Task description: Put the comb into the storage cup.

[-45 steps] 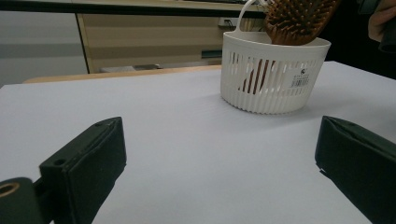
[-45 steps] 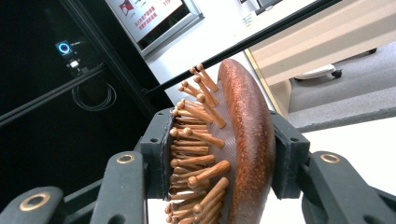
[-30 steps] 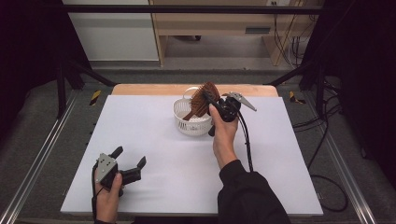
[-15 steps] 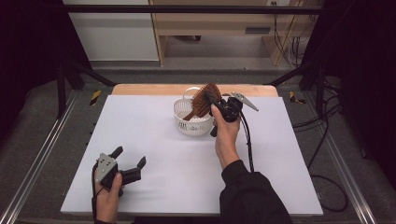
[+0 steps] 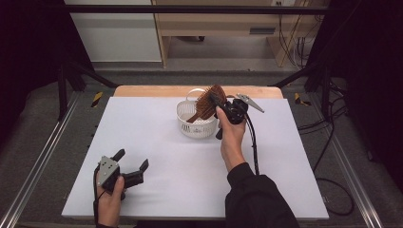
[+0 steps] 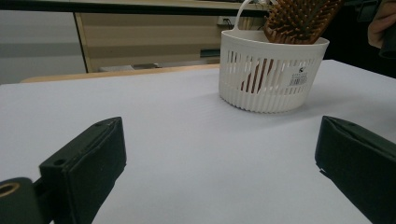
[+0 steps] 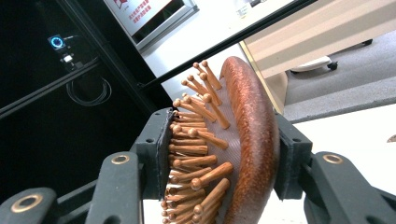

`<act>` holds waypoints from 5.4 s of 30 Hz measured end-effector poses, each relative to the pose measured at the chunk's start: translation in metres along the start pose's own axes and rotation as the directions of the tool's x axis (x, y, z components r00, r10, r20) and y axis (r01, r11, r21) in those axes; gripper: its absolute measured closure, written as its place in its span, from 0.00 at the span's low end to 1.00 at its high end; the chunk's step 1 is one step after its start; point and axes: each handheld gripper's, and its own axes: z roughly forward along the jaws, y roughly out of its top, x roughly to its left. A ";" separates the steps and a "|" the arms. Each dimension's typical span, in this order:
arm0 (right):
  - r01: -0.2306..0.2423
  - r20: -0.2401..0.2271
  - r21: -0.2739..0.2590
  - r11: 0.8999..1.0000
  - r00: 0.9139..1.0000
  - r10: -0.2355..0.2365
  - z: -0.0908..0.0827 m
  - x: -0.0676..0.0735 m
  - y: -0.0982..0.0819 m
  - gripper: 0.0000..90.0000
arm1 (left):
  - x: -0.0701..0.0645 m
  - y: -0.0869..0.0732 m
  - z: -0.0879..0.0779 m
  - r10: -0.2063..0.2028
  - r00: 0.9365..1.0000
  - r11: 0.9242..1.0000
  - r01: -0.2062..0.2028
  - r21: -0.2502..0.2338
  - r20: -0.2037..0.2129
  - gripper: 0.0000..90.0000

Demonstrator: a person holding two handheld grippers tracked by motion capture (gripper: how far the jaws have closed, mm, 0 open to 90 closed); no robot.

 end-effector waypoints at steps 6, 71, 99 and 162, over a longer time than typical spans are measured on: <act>0.002 0.004 0.008 1.000 1.000 -0.002 -0.001 -0.003 0.000 0.53 | 0.000 0.000 0.000 0.002 1.000 1.000 -0.002 0.001 -0.001 0.02; 0.005 0.022 0.056 0.998 1.000 -0.006 -0.006 -0.018 0.001 0.48 | 0.001 -0.001 0.000 -0.007 1.000 1.000 0.007 -0.002 0.001 0.02; 0.022 0.049 0.080 0.997 0.998 -0.026 -0.006 -0.023 0.002 0.42 | 0.001 -0.001 0.000 -0.009 1.000 1.000 0.009 0.000 0.003 0.02; 0.180 0.159 0.113 0.977 0.967 -0.197 -0.024 -0.012 0.023 0.10 | 0.003 0.000 -0.002 -0.010 1.000 1.000 0.010 -0.012 -0.013 0.02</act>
